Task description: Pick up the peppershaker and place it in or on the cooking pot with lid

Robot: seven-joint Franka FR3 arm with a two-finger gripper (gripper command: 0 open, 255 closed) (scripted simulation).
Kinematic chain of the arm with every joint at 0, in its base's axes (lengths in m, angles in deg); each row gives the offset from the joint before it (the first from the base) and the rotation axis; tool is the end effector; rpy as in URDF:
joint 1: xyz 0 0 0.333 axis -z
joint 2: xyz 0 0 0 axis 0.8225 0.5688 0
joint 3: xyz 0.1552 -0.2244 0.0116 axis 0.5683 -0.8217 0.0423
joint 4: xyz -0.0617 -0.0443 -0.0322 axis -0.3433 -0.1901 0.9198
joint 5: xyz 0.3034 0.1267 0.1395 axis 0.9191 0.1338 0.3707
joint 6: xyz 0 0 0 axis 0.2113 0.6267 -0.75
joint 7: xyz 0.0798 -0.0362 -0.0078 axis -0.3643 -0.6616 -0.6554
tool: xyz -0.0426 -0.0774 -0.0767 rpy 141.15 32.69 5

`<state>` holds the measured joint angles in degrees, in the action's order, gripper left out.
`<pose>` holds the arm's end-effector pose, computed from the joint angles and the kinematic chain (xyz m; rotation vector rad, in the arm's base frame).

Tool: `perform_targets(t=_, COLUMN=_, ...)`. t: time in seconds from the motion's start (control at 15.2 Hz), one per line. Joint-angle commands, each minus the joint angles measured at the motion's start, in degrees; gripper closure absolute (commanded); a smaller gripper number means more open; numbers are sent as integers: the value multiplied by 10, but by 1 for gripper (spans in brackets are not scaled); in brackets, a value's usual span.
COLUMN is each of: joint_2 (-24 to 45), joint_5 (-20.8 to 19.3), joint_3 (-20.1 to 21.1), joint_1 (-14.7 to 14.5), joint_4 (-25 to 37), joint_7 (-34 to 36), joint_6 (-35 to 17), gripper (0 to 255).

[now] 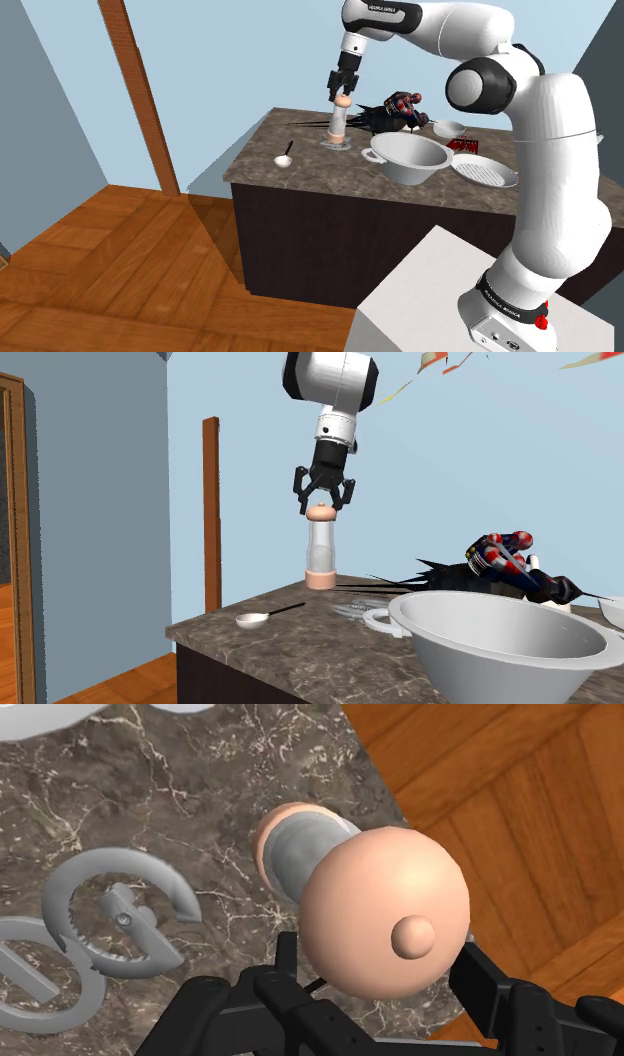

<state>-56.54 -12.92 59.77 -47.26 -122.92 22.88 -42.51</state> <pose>0.6383 -0.1198 0.5005 -2.9522 -0.0470 -0.1182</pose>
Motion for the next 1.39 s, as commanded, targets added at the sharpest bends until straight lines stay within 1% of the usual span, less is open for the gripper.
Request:
perform_targets(t=0.0, joint_2=5, joint_5=0, joint_3=0, joint_1=2, joint_4=22, joint_7=3, joint_6=17, gripper=255)
perform_targets(t=0.33, joint_2=39, joint_5=4, joint_3=3, joint_1=11, joint_4=117, joint_7=16, joint_6=77, gripper=255)
perform_targets(t=0.46, joint_2=62, joint_5=6, joint_3=5, joint_1=16, joint_4=174, joint_7=23, joint_6=109, gripper=255)
perform_targets(t=0.53, joint_2=80, joint_5=8, joint_3=7, joint_1=20, joint_4=212, joint_7=27, joint_6=129, gripper=255)
perform_targets(t=0.59, joint_2=49, joint_5=6, joint_3=4, joint_1=24, joint_4=165, joint_7=14, joint_6=115, gripper=255)
perform_targets(t=0.66, joint_2=27, joint_5=6, joint_3=0, joint_1=29, joint_4=131, joint_7=2, joint_6=107, gripper=255)
perform_targets(t=0.86, joint_2=-23, joint_5=5, joint_3=-9, joint_1=48, joint_4=64, joint_7=-32, joint_6=96, gripper=255)
perform_targets(t=1.06, joint_2=-58, joint_5=4, joint_3=-18, joint_1=69, joint_4=24, joint_7=-65, joint_6=98, gripper=255)
perform_targets(t=1.32, joint_2=-90, joint_5=5, joint_3=-32, joint_1=100, joint_4=-6, joint_7=-108, joint_6=109, gripper=255)
